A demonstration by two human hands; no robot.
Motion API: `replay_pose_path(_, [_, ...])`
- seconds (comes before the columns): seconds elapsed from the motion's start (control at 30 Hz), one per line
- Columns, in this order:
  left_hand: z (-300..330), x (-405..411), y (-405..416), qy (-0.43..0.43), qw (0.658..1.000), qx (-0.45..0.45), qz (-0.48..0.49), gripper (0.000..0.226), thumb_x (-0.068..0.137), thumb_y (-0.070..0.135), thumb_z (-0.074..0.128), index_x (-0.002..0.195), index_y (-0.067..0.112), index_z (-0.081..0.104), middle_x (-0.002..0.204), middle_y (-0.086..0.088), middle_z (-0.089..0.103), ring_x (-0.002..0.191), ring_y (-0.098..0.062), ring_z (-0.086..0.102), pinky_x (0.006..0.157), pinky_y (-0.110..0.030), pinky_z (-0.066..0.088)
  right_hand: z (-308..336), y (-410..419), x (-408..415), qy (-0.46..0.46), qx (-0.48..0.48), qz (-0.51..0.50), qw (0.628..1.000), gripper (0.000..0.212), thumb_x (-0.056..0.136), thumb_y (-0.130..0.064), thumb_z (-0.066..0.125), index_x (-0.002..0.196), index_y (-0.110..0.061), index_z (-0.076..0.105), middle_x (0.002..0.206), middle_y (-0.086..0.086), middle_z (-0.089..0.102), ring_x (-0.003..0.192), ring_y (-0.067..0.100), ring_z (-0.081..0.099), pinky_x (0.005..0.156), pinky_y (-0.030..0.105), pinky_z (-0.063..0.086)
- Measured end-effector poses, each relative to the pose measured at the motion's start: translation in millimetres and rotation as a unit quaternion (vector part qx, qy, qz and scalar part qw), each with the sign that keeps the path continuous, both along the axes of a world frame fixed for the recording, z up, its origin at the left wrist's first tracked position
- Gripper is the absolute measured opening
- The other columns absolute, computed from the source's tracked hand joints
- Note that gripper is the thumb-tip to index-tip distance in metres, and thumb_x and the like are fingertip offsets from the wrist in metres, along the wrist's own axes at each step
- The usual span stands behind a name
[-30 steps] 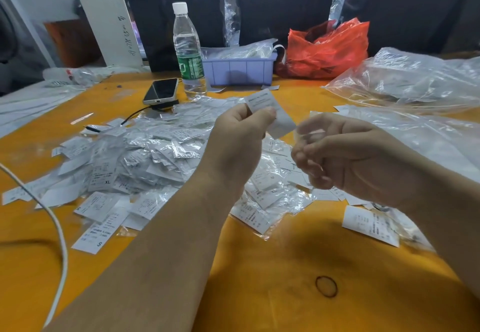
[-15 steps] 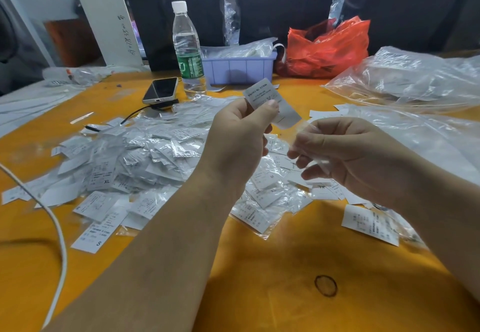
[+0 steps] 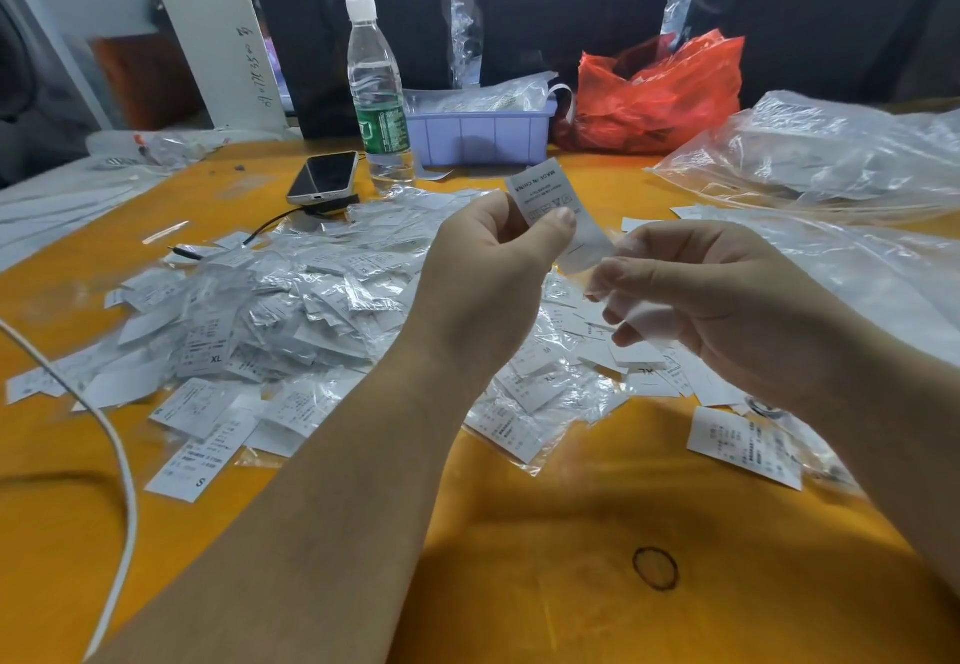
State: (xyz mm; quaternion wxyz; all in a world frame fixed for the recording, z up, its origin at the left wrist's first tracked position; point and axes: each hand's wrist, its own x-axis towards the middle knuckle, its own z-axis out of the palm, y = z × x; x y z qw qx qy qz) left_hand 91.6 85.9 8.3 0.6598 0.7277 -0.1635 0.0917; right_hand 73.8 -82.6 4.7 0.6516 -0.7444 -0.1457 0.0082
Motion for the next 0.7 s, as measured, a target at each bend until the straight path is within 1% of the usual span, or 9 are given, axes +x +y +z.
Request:
replay_pose_path(0.1, [-1.8, 1.2, -0.3, -0.008, 1.0, 0.006, 0.001, 0.009, 0.095, 0.022, 0.061, 0.091, 0.018, 0.067, 0.053, 0.02, 0.055, 0.05, 0.003, 0.049, 0.054, -0.011, 0.04, -0.6, -0.7, 0.4, -0.014, -0.019, -0.002, 1.0, 0.023, 0.072, -0.028, 0.069, 0.082, -0.007, 0.071, 0.077, 0.004, 0.07, 0.071, 0.016, 0.063, 0.068, 0.033, 0.055])
replay_pose_path(0.23, [-2.9, 1.3, -0.6, -0.025, 1.0, 0.007, -0.003, 0.009, 0.095, 0.023, 0.062, 0.093, 0.017, 0.068, 0.056, 0.02, 0.057, 0.052, 0.003, 0.051, 0.055, -0.011, 0.041, -1.0, -0.9, 0.2, -0.031, -0.039, -0.006, 0.999, 0.029, 0.071, -0.029, 0.069, 0.087, -0.005, 0.073, 0.081, 0.007, 0.072, 0.072, 0.017, 0.064, 0.065, 0.03, 0.057])
replay_pose_path(0.43, [-2.1, 1.0, -0.6, -0.026, 0.999, 0.019, -0.027, 0.008, 0.097, 0.023, 0.06, 0.094, 0.022, 0.066, 0.056, 0.02, 0.058, 0.054, 0.002, 0.053, 0.056, -0.012, 0.043, -1.4, -1.4, 0.9, -0.035, -0.047, -0.005, 0.998, 0.034, 0.071, -0.029, 0.068, 0.097, -0.007, 0.074, 0.088, 0.011, 0.074, 0.072, 0.018, 0.064, 0.066, 0.031, 0.058])
replay_pose_path(0.5, [-1.8, 1.2, 0.1, -0.027, 0.999, 0.03, -0.027, 0.009, 0.097, 0.023, 0.058, 0.093, 0.025, 0.066, 0.057, 0.021, 0.059, 0.055, 0.002, 0.055, 0.056, -0.013, 0.043, -1.6, -1.8, 0.9, -0.036, -0.049, -0.003, 0.998, 0.033, 0.072, -0.029, 0.068, 0.098, -0.009, 0.074, 0.088, 0.01, 0.074, 0.073, 0.018, 0.065, 0.066, 0.031, 0.058])
replay_pose_path(0.63, [-1.0, 1.4, 1.9, -0.036, 0.998, 0.046, -0.021, 0.009, 0.097, 0.021, 0.059, 0.098, 0.019, 0.067, 0.061, 0.017, 0.06, 0.056, 0.002, 0.057, 0.055, -0.011, 0.044, -1.6, -2.4, 1.1, -0.037, -0.059, 0.007, 0.998, 0.031, 0.076, -0.029, 0.067, 0.099, -0.011, 0.074, 0.084, 0.008, 0.074, 0.074, 0.019, 0.066, 0.067, 0.031, 0.058])
replay_pose_path(0.7, [-1.1, 0.7, 1.8, -0.042, 0.998, 0.051, -0.019, 0.009, 0.097, 0.02, 0.06, 0.097, 0.019, 0.068, 0.063, 0.014, 0.06, 0.056, 0.001, 0.057, 0.055, -0.011, 0.043, -2.0, -1.9, 1.1, -0.034, -0.053, 0.015, 0.998, 0.03, 0.075, -0.028, 0.068, 0.099, -0.01, 0.074, 0.081, 0.008, 0.074, 0.072, 0.02, 0.066, 0.067, 0.031, 0.058])
